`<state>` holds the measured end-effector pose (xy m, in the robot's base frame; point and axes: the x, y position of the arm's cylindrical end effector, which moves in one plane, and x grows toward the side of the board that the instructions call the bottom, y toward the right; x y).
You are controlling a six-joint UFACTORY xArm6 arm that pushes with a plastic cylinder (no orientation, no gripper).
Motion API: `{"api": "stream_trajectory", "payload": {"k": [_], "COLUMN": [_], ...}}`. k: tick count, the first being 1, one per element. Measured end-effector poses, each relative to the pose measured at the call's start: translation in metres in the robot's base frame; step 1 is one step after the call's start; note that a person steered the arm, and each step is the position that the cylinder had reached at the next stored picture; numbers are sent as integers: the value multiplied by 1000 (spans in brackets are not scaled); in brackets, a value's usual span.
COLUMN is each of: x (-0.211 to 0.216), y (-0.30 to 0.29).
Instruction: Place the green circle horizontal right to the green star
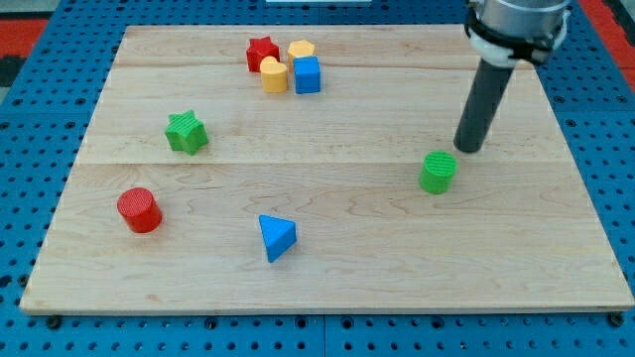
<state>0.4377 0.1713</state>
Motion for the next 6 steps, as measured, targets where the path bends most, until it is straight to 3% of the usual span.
{"api": "stream_trajectory", "payload": {"k": [2,3,5,6], "x": [37,37,68,46], "y": [-41,-139,-166,-216]}}
